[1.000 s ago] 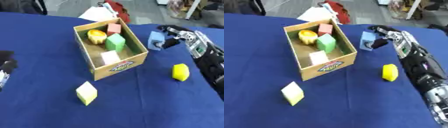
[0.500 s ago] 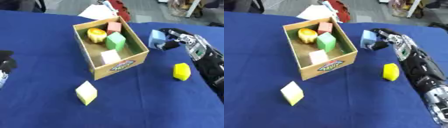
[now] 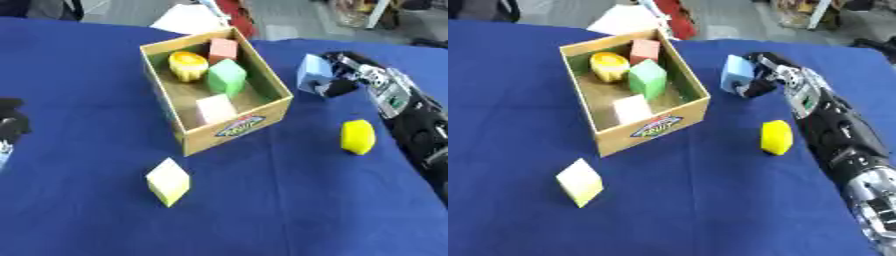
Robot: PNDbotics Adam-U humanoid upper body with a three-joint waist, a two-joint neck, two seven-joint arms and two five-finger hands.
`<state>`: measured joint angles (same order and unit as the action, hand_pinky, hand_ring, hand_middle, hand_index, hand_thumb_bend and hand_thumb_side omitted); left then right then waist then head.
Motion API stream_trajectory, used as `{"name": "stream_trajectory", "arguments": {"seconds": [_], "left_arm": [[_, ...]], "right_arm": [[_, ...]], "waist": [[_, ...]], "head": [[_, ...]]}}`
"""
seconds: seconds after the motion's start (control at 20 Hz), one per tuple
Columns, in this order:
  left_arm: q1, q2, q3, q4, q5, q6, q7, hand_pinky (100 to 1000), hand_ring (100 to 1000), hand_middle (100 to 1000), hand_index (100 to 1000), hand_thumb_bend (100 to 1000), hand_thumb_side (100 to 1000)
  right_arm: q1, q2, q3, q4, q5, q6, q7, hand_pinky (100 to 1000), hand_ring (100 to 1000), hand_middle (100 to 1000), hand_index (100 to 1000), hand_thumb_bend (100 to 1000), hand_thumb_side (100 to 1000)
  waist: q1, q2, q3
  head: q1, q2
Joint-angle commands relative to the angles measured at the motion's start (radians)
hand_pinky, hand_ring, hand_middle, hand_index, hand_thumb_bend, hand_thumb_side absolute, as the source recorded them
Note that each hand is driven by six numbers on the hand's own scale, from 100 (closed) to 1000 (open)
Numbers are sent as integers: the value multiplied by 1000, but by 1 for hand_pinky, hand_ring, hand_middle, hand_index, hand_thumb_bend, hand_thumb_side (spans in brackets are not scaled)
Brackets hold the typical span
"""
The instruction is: Pick up objects on the table and place them in the box.
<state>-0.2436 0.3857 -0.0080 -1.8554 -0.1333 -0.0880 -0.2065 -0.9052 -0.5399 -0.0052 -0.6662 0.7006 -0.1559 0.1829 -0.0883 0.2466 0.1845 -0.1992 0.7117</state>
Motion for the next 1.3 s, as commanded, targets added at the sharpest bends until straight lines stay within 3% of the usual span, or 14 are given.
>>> {"name": "stream_trajectory", "arguments": {"seconds": [0.05,0.4,0.55,0.7,0.75,0.85,1.05,1.3], "left_arm": [[-1,5,9,-12,-6,1,1,732,588,565,781,197,617],[14,3,14,-8,-5,4,9,734,587,564,780,190,619],[20,1,14,-8,-4,3,9,734,587,564,778,188,618],[20,-3,10,-9,-1,3,7,733,586,564,778,185,617],[18,-5,6,-9,1,3,4,733,586,564,778,185,618],[15,-9,0,-9,4,2,-3,733,586,564,777,184,619],[9,-16,-8,-10,9,1,-12,733,598,564,777,181,619],[6,-19,-17,-9,13,0,-24,735,603,567,778,176,624]], "right_arm": [[-10,-28,2,-53,-18,-17,-50,698,684,512,689,100,201],[-3,-46,70,-293,-93,-88,13,703,682,535,711,100,223],[-19,-31,128,-420,-145,-112,87,708,690,552,727,100,244],[-54,14,186,-482,-177,-117,186,725,718,586,759,100,299],[-69,35,199,-487,-175,-117,216,726,720,592,764,100,267],[-96,79,212,-474,-164,-112,254,727,729,620,790,100,292],[-136,151,215,-407,-108,-105,272,746,767,753,888,100,410],[-157,205,217,-337,48,-114,220,843,886,950,1000,260,550]], "waist": [[3,-9,-5],[7,-25,-30],[7,-33,-34],[7,-39,-28],[7,-40,-23],[8,-42,-11],[10,-42,12],[9,-42,27]], "head": [[-4,8],[-1,17],[-3,19],[-9,21],[-14,20],[-23,16],[-42,11],[-57,10]]}}
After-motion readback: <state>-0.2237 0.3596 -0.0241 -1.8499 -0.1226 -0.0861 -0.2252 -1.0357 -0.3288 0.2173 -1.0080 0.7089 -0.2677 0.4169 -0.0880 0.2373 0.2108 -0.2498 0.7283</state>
